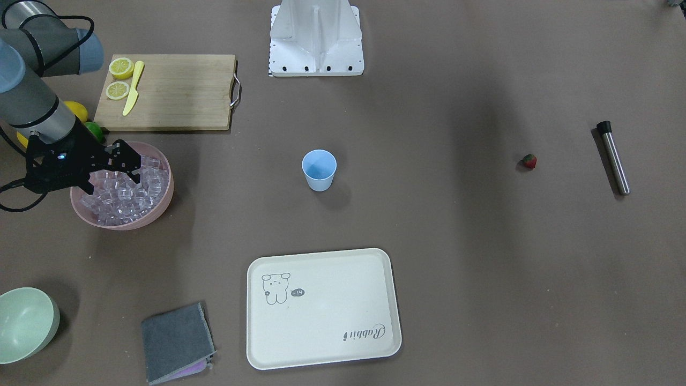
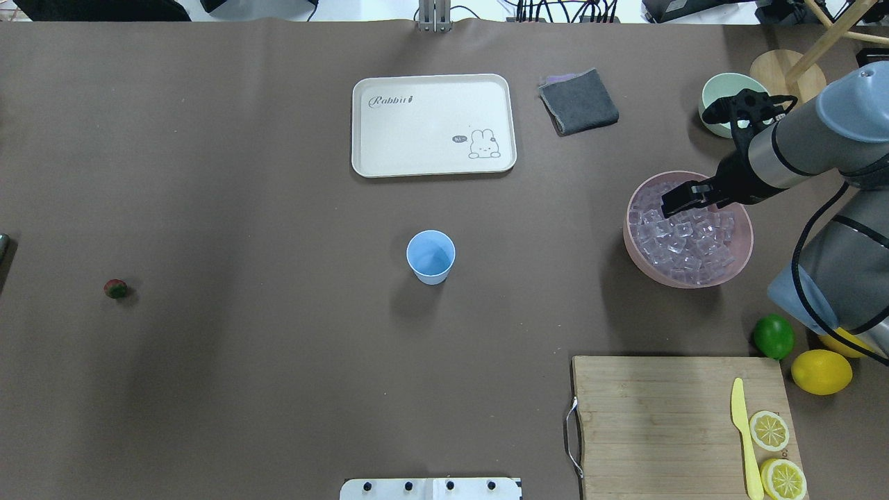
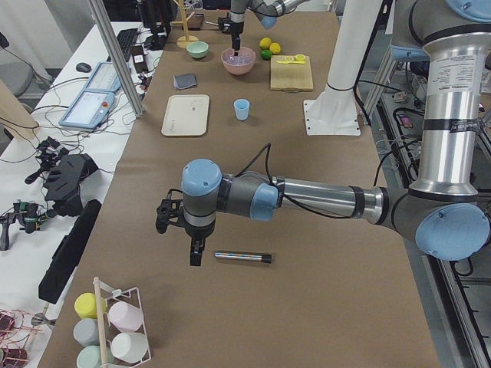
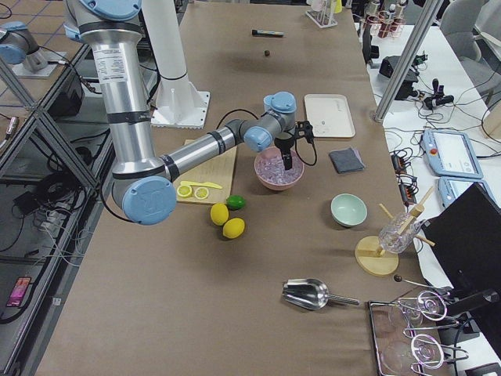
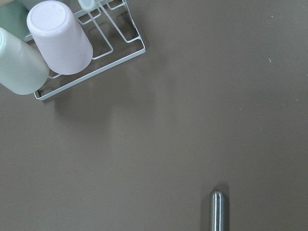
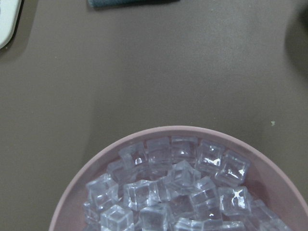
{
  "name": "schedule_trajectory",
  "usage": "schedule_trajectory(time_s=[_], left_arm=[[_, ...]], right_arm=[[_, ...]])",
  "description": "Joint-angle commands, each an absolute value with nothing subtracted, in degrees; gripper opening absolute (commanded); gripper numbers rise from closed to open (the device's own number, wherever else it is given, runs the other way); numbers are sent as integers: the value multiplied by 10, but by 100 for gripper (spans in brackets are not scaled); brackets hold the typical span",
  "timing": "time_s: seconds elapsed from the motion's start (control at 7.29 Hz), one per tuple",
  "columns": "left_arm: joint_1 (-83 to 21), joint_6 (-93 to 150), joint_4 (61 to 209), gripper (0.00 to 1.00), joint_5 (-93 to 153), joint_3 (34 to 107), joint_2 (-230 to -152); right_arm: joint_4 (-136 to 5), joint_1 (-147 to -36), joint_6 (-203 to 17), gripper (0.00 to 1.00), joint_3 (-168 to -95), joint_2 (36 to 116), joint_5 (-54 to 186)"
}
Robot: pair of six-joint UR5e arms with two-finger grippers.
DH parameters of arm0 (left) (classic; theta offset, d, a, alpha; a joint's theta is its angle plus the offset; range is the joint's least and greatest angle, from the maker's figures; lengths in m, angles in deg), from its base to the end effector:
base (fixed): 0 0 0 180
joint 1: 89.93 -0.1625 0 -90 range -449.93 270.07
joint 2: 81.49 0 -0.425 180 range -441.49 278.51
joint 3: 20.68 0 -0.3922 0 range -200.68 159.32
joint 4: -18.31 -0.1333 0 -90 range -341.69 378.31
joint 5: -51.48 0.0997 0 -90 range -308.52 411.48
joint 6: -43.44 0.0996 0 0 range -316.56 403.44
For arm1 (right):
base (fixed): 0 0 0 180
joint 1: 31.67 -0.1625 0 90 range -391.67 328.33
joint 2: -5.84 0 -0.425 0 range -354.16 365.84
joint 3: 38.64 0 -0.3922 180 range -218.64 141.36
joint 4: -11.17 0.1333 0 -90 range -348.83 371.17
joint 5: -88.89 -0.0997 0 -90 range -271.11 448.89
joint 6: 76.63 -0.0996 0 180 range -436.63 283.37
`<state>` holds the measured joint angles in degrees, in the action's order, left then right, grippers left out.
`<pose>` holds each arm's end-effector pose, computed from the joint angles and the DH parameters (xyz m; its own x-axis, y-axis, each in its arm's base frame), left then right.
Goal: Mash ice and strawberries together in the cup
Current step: 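Reach the right gripper into the pink bowl of ice cubes, then grasp an ice cube with the right gripper and lift it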
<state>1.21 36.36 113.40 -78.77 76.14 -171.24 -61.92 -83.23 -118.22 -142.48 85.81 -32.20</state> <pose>-0.0789 -0.4993 0.5969 0.7574 -0.0062 -0.6529 0.1137 0.9859 0.1226 -0.2864 -0.4926 0.4218 0.6573 -0.2021 0.7260 0.0460 0.9723 0.2289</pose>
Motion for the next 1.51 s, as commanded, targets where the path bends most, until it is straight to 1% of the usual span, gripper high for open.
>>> schedule_trajectory(time_s=[0.0, 0.27, 0.41, 0.55, 1.37], left_arm=[[12, 364, 1134, 98, -788, 762, -1714], [12, 364, 1133, 98, -788, 762, -1714], [12, 363, 1134, 98, -788, 763, -1714], [12, 364, 1133, 98, -788, 763, -1714], [12, 364, 1134, 98, -789, 765, -1714]], right_arm=[[-620, -823, -1184, 98, -1410, 851, -318], [-619, -819, -1183, 90, -1398, 842, -317], [-619, -819, -1183, 90, -1380, 829, -316], [-619, -819, -1183, 91, -1376, 829, -317], [-620, -806, -1185, 90, -1372, 834, -311]])
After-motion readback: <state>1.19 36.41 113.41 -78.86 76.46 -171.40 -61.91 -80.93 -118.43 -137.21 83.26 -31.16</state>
